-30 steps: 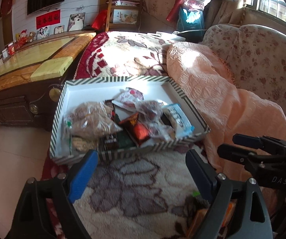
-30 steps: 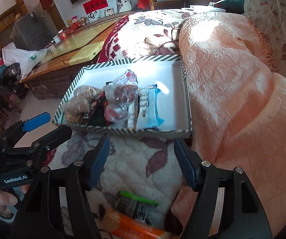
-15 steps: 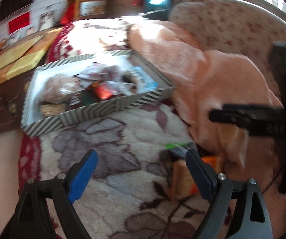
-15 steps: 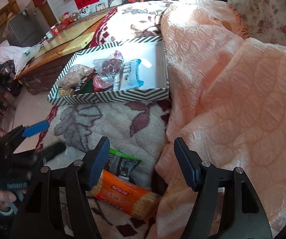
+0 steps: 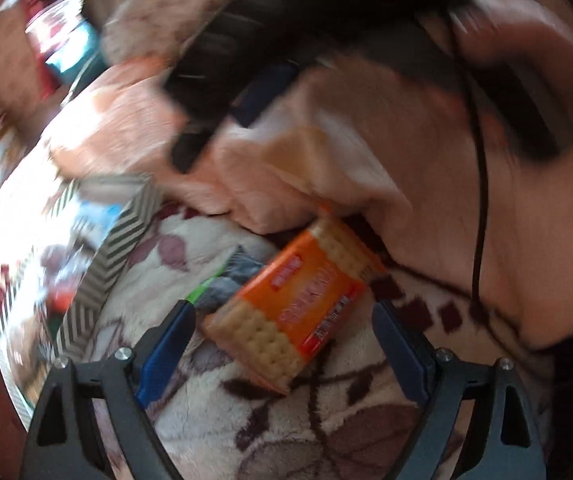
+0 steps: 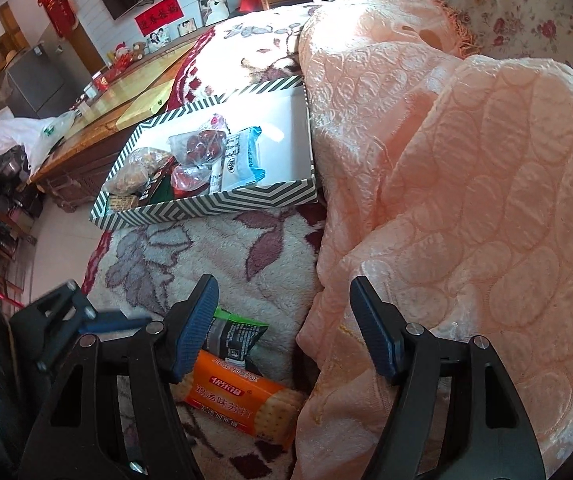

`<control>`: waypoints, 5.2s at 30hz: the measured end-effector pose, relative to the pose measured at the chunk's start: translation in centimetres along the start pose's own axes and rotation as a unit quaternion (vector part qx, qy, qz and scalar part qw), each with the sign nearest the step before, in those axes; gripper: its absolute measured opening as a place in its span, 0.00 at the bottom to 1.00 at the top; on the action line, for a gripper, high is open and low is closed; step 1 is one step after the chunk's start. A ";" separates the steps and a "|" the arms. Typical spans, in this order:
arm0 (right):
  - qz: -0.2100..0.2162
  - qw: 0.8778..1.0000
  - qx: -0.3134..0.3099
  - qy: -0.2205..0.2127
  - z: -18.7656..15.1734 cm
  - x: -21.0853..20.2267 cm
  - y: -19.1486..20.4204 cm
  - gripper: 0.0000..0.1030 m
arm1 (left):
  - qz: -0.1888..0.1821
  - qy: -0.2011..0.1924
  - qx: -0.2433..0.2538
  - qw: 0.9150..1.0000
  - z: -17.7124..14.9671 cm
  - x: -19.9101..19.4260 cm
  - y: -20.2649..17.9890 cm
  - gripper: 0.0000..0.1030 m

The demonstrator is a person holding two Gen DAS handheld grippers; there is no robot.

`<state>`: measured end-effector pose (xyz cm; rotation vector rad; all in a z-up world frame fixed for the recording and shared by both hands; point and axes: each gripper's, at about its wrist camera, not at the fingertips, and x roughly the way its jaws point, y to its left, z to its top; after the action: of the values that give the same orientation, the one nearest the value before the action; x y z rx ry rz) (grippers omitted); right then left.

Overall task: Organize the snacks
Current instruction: 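Grasp the orange cracker pack with the left tool while the right tool grasps the green-black packet, then carry the orange cracker pack and green-black packet into the box and release both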

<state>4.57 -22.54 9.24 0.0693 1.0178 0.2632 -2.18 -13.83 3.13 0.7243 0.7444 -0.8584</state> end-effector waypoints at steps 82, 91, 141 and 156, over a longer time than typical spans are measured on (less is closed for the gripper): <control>0.034 0.994 -0.093 0.046 4.5 6.3 9.8 0.37 | 0.160 -0.027 -0.423 0.891 -5.6 -4.2 19.6 0.54; 0.035 0.993 -0.101 0.044 5.8 6.8 10.2 0.37 | 0.166 -0.028 -0.440 0.882 -6.5 -4.3 21.3 0.54; 0.013 0.992 -0.110 0.057 11.4 11.6 9.1 0.37 | 0.164 -0.016 -0.472 0.866 -7.1 -0.9 26.7 0.54; 0.004 0.991 -0.121 0.060 13.2 13.4 9.7 0.37 | 0.170 -0.005 -0.471 0.866 -6.7 0.6 28.0 0.53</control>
<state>20.62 -9.00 6.79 -0.1641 1.0977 0.4011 20.13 4.16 6.04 -0.0432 0.8780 -0.1048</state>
